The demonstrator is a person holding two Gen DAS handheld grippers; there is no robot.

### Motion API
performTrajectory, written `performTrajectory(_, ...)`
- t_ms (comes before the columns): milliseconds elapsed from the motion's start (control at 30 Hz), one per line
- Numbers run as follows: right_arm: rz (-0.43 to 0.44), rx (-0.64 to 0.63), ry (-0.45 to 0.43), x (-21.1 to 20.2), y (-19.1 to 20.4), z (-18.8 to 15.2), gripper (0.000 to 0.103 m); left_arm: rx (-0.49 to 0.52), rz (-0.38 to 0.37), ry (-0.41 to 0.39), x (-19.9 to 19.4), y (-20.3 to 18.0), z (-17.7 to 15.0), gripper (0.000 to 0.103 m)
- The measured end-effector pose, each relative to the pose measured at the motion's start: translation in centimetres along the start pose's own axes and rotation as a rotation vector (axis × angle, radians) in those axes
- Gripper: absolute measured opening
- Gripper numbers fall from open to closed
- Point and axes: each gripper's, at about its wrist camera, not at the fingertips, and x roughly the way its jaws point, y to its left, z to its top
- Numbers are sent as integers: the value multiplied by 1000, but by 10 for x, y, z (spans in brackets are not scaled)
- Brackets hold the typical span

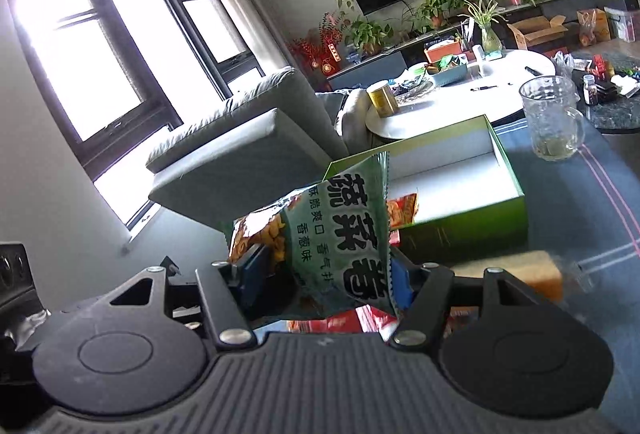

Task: Organize snacks
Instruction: 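Lift the green bag with the right tool into the box and release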

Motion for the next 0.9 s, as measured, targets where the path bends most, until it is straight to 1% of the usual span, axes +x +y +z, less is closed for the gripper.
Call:
performTrajectory(267, 1, 37, 16, 39, -7, 23, 63, 3, 26, 6, 37, 22, 26, 51)
performTrajectory(400, 16, 81, 21, 57, -14, 39, 63, 29, 39, 5, 55, 32, 42, 51)
performTrajectory(500, 21, 113, 24, 70, -19, 49, 63, 29, 45, 13, 71, 41, 51, 51)
performTrajectory(700, -5, 112, 37, 101, -23, 58, 63, 16, 60, 39, 101, 58, 57, 51)
performTrajectory(900, -14, 125, 82, 133, -35, 60, 64, -10, 62, 84, 136, 80, 56, 51)
